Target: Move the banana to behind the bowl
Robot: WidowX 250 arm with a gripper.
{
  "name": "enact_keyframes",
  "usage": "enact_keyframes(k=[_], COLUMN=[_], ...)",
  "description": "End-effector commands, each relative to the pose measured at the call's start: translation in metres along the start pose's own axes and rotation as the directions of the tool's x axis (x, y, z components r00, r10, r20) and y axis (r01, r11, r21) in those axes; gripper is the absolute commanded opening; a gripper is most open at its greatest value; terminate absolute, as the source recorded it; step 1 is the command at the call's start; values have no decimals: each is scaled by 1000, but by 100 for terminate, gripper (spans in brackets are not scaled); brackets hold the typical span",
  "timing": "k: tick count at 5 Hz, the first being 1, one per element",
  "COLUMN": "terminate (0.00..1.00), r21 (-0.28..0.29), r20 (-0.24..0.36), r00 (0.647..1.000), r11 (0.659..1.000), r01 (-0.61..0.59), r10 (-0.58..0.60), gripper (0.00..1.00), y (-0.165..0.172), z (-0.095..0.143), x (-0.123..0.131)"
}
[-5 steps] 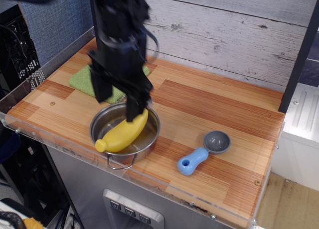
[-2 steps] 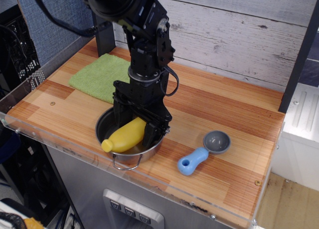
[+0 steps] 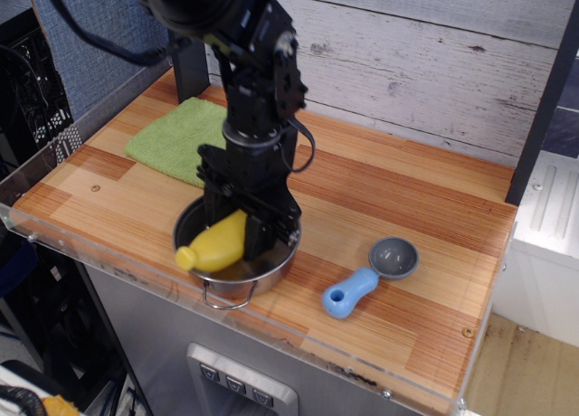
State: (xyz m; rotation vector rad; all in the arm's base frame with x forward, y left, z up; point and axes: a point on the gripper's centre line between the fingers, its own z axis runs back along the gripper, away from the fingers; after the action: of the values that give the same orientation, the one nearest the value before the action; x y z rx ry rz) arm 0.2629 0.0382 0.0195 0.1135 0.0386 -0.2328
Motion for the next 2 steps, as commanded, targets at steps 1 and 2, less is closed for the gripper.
enact_keyframes(k=[1,2], terminate=[0,0], r21=[160,162], r20=[129,36], r00=[985,985], r11=[978,971], r01=[-134,-175], r10=[114,172], gripper=[0,0], y=[26,28], z=[88,119], x=[-14,12])
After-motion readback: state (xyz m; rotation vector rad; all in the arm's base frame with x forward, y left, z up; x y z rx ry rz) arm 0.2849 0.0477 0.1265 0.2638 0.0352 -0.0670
